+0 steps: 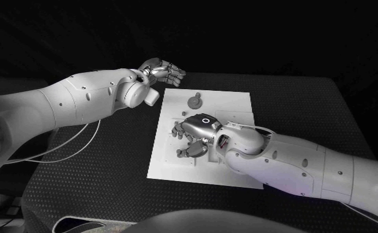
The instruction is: Assemble the parts on the task board
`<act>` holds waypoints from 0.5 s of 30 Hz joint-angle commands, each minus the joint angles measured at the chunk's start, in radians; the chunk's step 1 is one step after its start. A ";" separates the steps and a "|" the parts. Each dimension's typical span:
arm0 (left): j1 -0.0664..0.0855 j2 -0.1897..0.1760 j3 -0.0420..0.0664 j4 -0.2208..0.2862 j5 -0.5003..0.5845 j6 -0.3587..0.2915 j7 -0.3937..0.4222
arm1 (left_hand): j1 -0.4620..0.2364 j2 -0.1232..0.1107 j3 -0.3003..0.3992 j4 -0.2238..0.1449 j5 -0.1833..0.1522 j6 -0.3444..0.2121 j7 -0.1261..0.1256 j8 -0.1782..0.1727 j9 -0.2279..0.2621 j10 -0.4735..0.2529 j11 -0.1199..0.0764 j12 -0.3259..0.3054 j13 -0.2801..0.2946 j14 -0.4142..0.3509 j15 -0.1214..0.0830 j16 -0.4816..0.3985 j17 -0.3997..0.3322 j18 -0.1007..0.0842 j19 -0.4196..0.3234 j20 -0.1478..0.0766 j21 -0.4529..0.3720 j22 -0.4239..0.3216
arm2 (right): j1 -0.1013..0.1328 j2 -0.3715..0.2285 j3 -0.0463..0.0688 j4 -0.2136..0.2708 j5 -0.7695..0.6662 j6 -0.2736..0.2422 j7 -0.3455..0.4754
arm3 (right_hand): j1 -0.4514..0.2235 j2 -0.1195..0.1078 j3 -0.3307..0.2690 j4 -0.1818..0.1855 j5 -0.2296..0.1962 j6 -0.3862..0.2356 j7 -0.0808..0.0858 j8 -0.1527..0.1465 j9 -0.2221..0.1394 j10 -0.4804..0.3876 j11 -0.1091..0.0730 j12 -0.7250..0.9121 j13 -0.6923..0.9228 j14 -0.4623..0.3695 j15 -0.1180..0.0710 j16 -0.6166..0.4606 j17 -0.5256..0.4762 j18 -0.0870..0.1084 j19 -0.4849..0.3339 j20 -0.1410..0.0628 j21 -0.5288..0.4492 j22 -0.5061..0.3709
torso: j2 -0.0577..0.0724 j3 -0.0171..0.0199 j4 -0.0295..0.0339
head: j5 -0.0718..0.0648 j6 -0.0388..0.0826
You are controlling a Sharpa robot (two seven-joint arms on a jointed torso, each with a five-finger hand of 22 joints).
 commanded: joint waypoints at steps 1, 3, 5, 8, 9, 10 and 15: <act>0.002 0.002 0.001 -0.003 0.006 0.013 0.009 | -0.005 -0.007 -0.002 0.006 0.001 -0.005 -0.002 0.004 -0.001 -0.008 -0.001 0.007 -0.002 0.005 0.000 -0.003 0.001 0.020 -0.006 0.001 0.001 0.001 | 0.011 -0.024 0.012 0.022 0.099 -0.020 0.071 | -0.003 -0.004 -0.006 0.000 0.001 -0.007 -0.002 -0.006 0.000 -0.012 0.001 -0.001 -0.003 -0.010 0.001 -0.010 -0.005 0.130 -0.013 0.003 -0.008 0.006 | 0.000 0.0002 0.0000 | -0.003 0.005; 0.002 0.002 0.001 -0.004 0.007 0.012 0.009 | -0.006 -0.007 -0.002 0.006 0.001 -0.005 -0.002 0.004 -0.001 -0.009 -0.001 0.007 -0.002 0.005 0.000 -0.004 0.001 0.020 -0.006 0.001 0.001 0.001 | 0.022 -0.049 0.023 0.037 0.168 -0.006 0.088 | -0.002 -0.001 -0.005 -0.001 0.001 -0.008 -0.001 -0.005 0.000 -0.013 0.001 0.000 -0.004 -0.011 0.001 -0.012 -0.006 0.130 -0.016 0.004 -0.009 0.006 | -0.002 0.0000 -0.0004 | -0.005 0.007; 0.002 0.002 0.001 -0.006 0.007 0.012 0.009 | -0.006 -0.006 -0.002 0.006 0.001 -0.005 -0.002 0.004 -0.001 -0.009 -0.001 0.007 -0.002 0.005 0.000 -0.004 0.001 0.020 -0.006 0.001 0.001 0.001 | 0.033 -0.073 0.035 0.040 0.244 0.025 0.100 | 0.005 0.013 -0.003 -0.006 0.001 -0.008 -0.005 -0.003 0.001 -0.015 0.000 0.001 -0.006 -0.024 0.004 -0.028 -0.015 0.130 -0.027 0.008 -0.014 0.006 | -0.003 -0.0003 -0.0006 | -0.005 0.009; 0.002 0.001 0.001 -0.007 0.009 0.011 0.009 | -0.006 -0.006 -0.002 0.006 0.001 -0.005 -0.002 0.004 -0.001 -0.009 -0.001 0.007 -0.002 0.005 0.000 -0.004 0.001 0.020 -0.006 0.001 0.001 0.001 | 0.056 -0.112 0.048 0.023 0.449 0.103 0.117 | 0.006 0.049 -0.009 -0.011 0.002 -0.017 -0.009 -0.002 0.003 -0.041 0.006 -0.002 -0.021 -0.088 0.038 -0.104 -0.070 0.114 -0.105 0.034 -0.065 -0.006 | -0.005 -0.0015 -0.0023 | -0.016 0.015; 0.002 0.000 0.001 -0.009 0.010 0.011 0.009 | -0.006 -0.006 -0.002 0.006 0.001 -0.005 -0.002 0.004 -0.001 -0.009 -0.001 0.007 -0.002 0.005 0.000 -0.004 0.001 0.020 -0.006 0.001 0.001 0.001 | 0.065 -0.127 0.052 0.015 0.503 0.124 0.122 | 0.013 0.065 -0.011 -0.013 0.001 -0.020 -0.014 -0.002 0.003 -0.051 0.003 -0.001 -0.027 -0.113 0.054 -0.130 -0.089 0.105 -0.141 0.045 -0.094 -0.016 | -0.005 -0.0017 -0.0032 | -0.018 0.018; 0.002 0.001 0.001 -0.010 0.010 0.011 0.009 | -0.006 -0.006 -0.002 0.006 0.001 -0.005 -0.002 0.004 -0.001 -0.009 -0.001 0.007 -0.002 0.005 0.000 -0.004 0.002 0.020 -0.006 0.001 0.001 0.001 | 0.074 -0.141 0.059 0.007 0.546 0.150 0.129 | 0.022 0.081 -0.010 -0.013 0.001 -0.021 -0.013 -0.001 0.004 -0.054 0.006 -0.001 -0.030 -0.122 0.060 -0.143 -0.100 0.102 -0.155 0.050 -0.107 -0.021 | -0.005 -0.0016 -0.0039 | -0.019 0.020; 0.001 0.000 0.001 -0.017 0.012 0.010 0.010 | -0.006 -0.006 -0.001 0.007 0.001 -0.005 -0.002 0.004 -0.001 -0.008 -0.001 0.007 -0.002 0.006 0.000 -0.004 0.002 0.020 -0.006 0.001 0.001 0.002 | 0.117 -0.219 0.060 -0.012 0.743 0.261 0.116 | 0.096 0.154 0.033 -0.015 0.001 -0.010 -0.016 0.009 0.008 -0.048 0.005 0.008 -0.037 -0.078 0.051 -0.149 -0.125 0.113 -0.123 0.054 -0.129 -0.048 | -0.010 0.0000 -0.0102 | -0.027 0.026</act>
